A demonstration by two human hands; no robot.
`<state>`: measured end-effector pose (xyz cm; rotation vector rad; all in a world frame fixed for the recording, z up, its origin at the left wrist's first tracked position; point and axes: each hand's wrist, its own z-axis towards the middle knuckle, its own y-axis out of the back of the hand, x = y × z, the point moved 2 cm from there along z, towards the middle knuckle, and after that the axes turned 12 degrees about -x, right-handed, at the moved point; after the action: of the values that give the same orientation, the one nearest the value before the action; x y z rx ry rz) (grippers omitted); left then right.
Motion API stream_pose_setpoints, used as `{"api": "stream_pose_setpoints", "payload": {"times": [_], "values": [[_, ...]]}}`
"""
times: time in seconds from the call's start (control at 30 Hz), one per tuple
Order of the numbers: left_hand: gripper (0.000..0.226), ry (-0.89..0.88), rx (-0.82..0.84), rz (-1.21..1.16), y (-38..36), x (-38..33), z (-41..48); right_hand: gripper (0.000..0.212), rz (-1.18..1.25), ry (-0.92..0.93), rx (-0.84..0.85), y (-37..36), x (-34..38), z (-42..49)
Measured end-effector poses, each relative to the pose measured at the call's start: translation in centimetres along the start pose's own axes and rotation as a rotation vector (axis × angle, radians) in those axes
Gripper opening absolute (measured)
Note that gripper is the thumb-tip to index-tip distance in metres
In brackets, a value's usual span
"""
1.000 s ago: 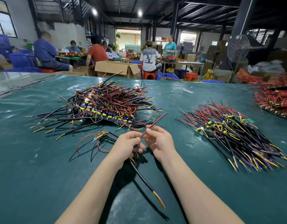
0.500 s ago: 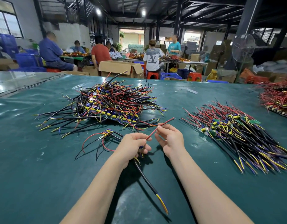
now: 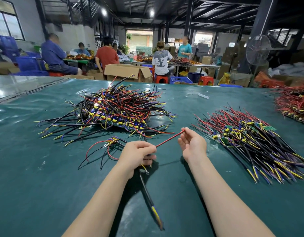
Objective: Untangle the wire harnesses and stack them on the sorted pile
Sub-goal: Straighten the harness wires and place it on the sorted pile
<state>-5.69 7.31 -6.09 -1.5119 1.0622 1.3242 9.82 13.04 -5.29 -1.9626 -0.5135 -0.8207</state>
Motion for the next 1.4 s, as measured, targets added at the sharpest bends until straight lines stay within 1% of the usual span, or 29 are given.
{"api": "stream_pose_setpoints", "payload": {"times": [0.17, 0.23, 0.3, 0.47, 0.6, 0.67, 0.73, 0.83, 0.93, 1.0, 1.13, 1.2, 1.3, 1.4], "values": [[0.023, 0.078, 0.133, -0.118, 0.1, -0.2, -0.2, 0.022, 0.12, -0.179, -0.019, 0.0, -0.3, 0.3], [0.023, 0.087, 0.159, -0.122, 0.0, -0.1, -0.3, 0.022, 0.122, -0.201, -0.031, 0.2, -0.4, 0.5], [0.023, 0.063, 0.161, -0.061, 0.1, -0.1, -0.2, 0.022, 0.128, -0.192, -0.051, 0.3, -0.4, 0.6], [0.021, -0.026, 0.104, 0.083, -0.7, -0.1, 0.0, 0.022, 0.186, -0.153, -0.082, 0.6, 0.1, 0.8], [0.026, 0.005, 0.094, -0.001, -0.1, 0.1, 0.1, 0.022, 0.132, -0.156, -0.042, 0.4, -0.7, 0.3], [0.023, -0.002, 0.074, -0.049, -0.1, 0.2, 0.0, 0.024, 0.069, -0.129, -0.02, 0.0, -1.4, -0.3], [0.023, -0.03, 0.013, -0.082, -0.2, 0.2, 0.1, 0.025, -0.037, -0.077, 0.033, -0.5, -2.1, -1.0], [0.026, -0.063, -0.068, -0.12, 0.0, 0.1, 0.5, 0.021, -0.245, -0.013, 0.185, -1.4, -3.3, -2.5], [0.015, -0.058, -0.072, -0.159, 0.4, 0.0, 0.6, 0.017, -0.402, -0.022, 0.313, -1.8, -4.1, -3.7], [0.013, -0.051, -0.07, -0.189, 0.4, -0.1, 0.5, 0.018, -0.402, -0.021, 0.32, -1.9, -4.0, -3.9], [0.015, -0.002, -0.135, -0.355, -0.2, -0.5, 0.1, 0.022, -0.25, 0.02, 0.237, -2.3, -4.3, -4.2], [0.015, 0.019, -0.165, -0.406, -0.4, -0.6, 0.0, 0.022, -0.212, 0.025, 0.215, -2.4, -4.6, -4.4], [0.015, 0.058, -0.145, -0.41, -0.4, -0.5, -0.1, 0.021, -0.217, -0.01, 0.217, -2.2, -4.4, -4.1], [0.016, 0.12, -0.128, -0.362, -0.1, -0.4, 0.1, 0.021, -0.24, -0.08, 0.268, -2.0, -4.5, -3.8]]}}
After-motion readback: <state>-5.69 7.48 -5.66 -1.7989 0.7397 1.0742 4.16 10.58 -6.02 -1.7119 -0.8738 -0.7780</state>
